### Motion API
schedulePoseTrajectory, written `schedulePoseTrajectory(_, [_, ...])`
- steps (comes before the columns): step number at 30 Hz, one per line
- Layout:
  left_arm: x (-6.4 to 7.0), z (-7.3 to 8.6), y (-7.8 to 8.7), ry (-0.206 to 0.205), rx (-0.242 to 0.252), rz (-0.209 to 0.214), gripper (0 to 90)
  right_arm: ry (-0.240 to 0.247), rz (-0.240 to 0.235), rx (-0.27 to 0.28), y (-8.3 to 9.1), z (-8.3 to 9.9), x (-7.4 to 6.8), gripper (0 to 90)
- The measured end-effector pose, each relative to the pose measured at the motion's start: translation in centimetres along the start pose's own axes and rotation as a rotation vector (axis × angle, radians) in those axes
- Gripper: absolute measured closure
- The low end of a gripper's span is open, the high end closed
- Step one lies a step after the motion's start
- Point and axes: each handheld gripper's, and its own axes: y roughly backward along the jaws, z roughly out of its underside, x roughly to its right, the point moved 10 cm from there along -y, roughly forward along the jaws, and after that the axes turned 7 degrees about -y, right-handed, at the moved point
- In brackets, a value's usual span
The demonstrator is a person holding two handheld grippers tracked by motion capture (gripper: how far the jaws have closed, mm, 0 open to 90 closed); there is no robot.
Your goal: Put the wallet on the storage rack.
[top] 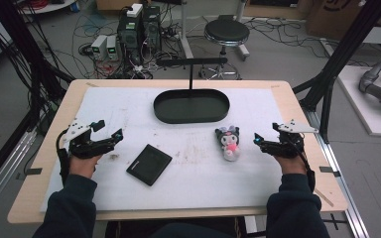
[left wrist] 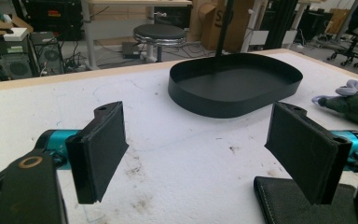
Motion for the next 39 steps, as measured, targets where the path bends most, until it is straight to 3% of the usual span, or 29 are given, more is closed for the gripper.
schedulePoseTrajectory(7, [-0.2, 0.3, -0.3, 0.008, -0.012, 0.001, 19.8, -0.017, -0.001, 0.001, 0.1, 0.2, 0.4, 20.5])
schedulePoseTrajectory(12, [0.4, 0.2, -0.3, 0.007, -0.014, 0.014, 21.1, -0.018, 0.007, 0.001, 0.2, 0.4, 0.5, 20.5])
schedulePoseTrajectory(20, [1.9, 1.0, -0.1, 0.013, -0.059, 0.084, 34.1, 0.010, 0.009, -0.008, 0.0, 0.3, -0.1, 20.6])
schedulePoseTrajectory(23, [2.4, 1.2, -0.2, 0.023, -0.070, 0.104, 34.1, 0.015, 0.001, 0.000, 0.1, 0.1, -0.5, 20.6])
schedulePoseTrajectory(24, [2.6, 1.4, -0.3, 0.024, -0.080, 0.124, 32.9, 0.019, 0.001, -0.002, 0.1, 0.2, -0.5, 20.6])
schedulePoseTrajectory(25, [3.5, 1.9, -0.7, 0.035, -0.109, 0.175, 32.9, 0.016, 0.002, -0.002, 0.0, 0.2, -0.5, 20.6])
schedulePoseTrajectory(29, [5.5, 3.2, -1.3, 0.020, -0.181, 0.273, 32.2, 0.008, 0.002, -0.006, -0.2, 0.2, -0.2, 20.5])
schedulePoseTrajectory(31, [5.9, 3.7, -1.5, 0.016, -0.204, 0.291, 32.8, 0.008, -0.001, -0.010, -0.6, 0.2, -0.2, 20.6])
schedulePoseTrajectory(32, [6.4, 4.7, -1.8, -0.002, -0.261, 0.309, 33.0, 0.010, -0.003, -0.017, -0.7, 0.3, -0.2, 20.6])
schedulePoseTrajectory(38, [6.9, 6.1, -2.0, 0.012, -0.344, 0.338, 43.6, 0.017, -0.008, -0.022, -0.9, 0.3, -0.4, 20.6])
schedulePoseTrajectory(39, [6.8, 6.8, -2.0, 0.025, -0.385, 0.343, 47.1, 0.019, -0.008, -0.022, -0.8, 0.3, -0.4, 20.6])
